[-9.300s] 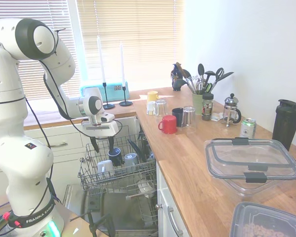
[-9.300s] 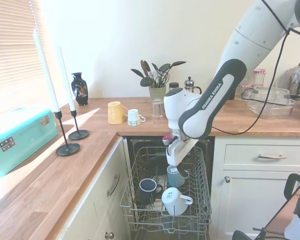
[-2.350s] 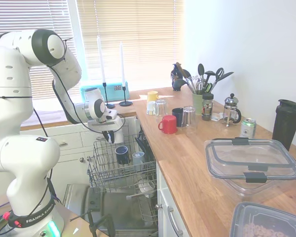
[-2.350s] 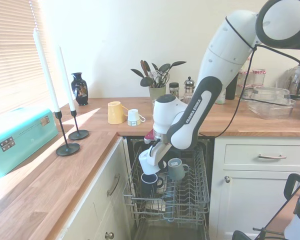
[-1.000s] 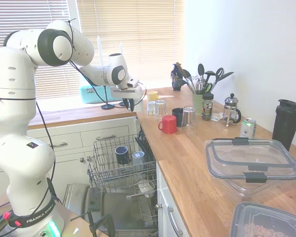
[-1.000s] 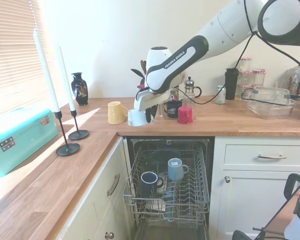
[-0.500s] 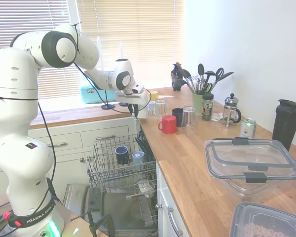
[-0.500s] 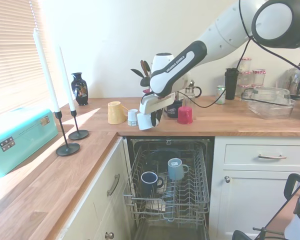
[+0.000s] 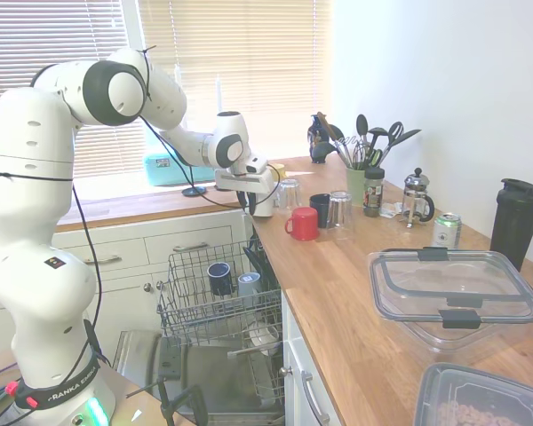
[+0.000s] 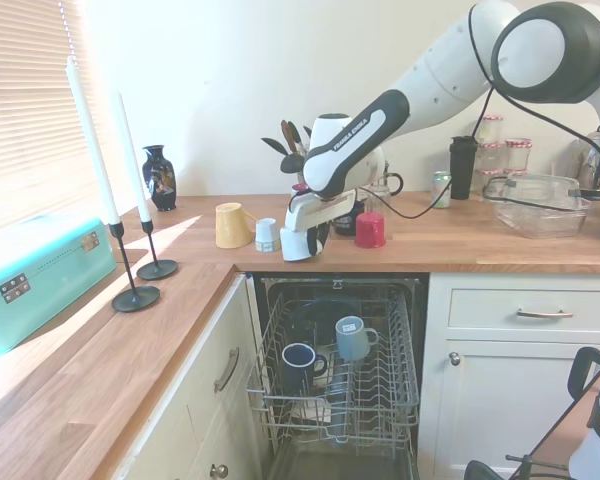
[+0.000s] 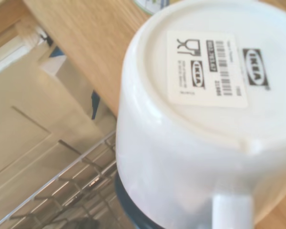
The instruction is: Move a mug from dishwasher to table
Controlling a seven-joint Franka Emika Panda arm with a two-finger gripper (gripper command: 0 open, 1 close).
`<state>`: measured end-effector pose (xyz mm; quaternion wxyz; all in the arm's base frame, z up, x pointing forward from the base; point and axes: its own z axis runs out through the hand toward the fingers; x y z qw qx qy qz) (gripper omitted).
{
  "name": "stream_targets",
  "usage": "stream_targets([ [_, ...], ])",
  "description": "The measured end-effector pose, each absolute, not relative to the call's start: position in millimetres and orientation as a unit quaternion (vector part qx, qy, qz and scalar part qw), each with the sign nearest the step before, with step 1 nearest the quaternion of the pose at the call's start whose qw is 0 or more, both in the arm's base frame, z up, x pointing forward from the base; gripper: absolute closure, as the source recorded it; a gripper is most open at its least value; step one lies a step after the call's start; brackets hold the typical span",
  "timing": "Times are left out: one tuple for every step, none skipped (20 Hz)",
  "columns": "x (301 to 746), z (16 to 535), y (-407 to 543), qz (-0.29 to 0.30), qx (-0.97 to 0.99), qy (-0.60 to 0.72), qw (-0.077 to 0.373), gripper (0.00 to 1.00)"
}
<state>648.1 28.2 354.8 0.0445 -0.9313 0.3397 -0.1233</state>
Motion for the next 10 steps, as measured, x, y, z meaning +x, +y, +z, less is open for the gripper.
stream_targets([
  [653,352,27,-0.122,-0.931,0.340,0.044,1.00],
  [657,349,26,-0.121,-0.931,0.340,0.043,1.00],
  [661,347,25,-0.120,-0.931,0.341,0.042,1.00],
  [666,346,23,-0.119,-0.931,0.342,0.040,1.00],
  [669,347,21,-0.118,-0.931,0.343,0.039,1.00],
  [672,348,20,-0.116,-0.931,0.344,0.037,1.00],
  [675,349,18,-0.114,-0.931,0.345,0.035,1.00],
  [678,351,16,-0.112,-0.931,0.346,0.033,0.00],
  [679,352,14,-0.111,-0.931,0.346,0.030,0.00],
  [680,353,13,-0.108,-0.932,0.344,0.027,0.00],
])
